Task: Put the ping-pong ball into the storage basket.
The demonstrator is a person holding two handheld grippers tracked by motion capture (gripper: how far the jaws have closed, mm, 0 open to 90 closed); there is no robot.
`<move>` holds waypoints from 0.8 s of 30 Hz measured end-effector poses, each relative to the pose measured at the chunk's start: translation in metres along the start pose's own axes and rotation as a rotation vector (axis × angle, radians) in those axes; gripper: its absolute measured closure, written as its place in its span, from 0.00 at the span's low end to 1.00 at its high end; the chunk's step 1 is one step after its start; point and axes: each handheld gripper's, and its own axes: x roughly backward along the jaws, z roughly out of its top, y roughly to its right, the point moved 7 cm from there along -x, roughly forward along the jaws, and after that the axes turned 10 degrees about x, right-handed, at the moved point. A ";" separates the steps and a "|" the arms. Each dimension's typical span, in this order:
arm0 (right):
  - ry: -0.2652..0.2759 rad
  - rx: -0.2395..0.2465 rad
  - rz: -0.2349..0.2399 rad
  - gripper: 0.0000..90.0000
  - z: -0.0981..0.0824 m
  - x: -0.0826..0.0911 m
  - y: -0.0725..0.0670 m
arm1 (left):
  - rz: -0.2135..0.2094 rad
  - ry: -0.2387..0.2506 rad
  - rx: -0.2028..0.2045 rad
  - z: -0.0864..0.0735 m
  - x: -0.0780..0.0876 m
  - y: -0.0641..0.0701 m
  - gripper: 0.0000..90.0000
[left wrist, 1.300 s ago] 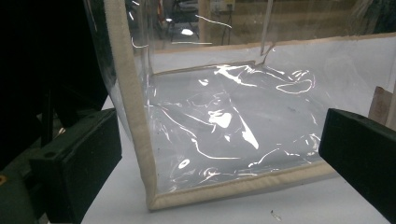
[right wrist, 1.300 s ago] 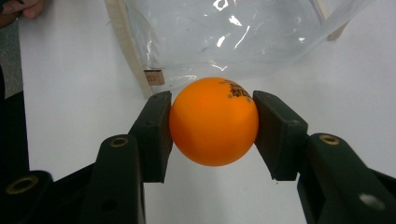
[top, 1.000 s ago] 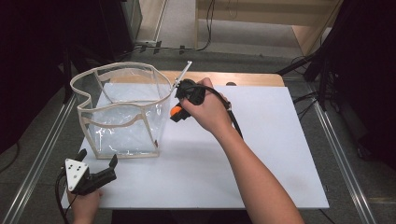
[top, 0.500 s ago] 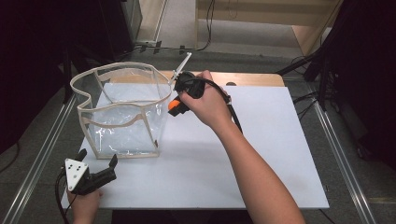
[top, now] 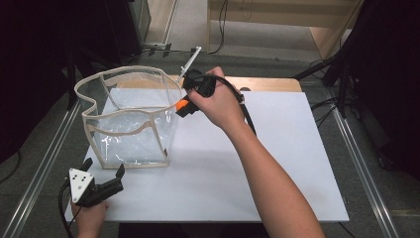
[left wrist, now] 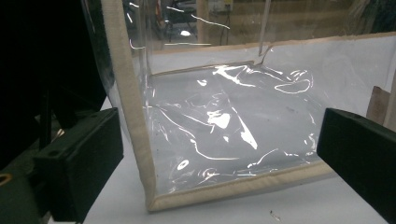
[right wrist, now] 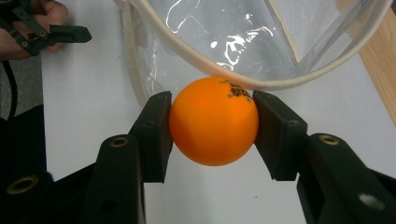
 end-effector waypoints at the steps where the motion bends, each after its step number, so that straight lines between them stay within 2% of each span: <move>1: -0.001 -0.003 0.003 0.54 0.001 0.001 0.000 | 0.002 -0.002 -0.006 0.000 0.000 0.000 0.05; 12: 0.013 0.002 -0.005 0.54 0.008 0.013 0.003 | -0.002 0.002 0.018 0.001 0.001 -0.002 0.05; 16: 0.029 0.007 -0.008 0.54 0.013 0.017 0.003 | -0.009 0.005 0.026 0.001 0.001 -0.002 0.03; 24: 0.019 0.014 -0.010 0.54 0.020 0.019 0.003 | -0.004 0.005 0.030 0.001 0.001 -0.003 0.00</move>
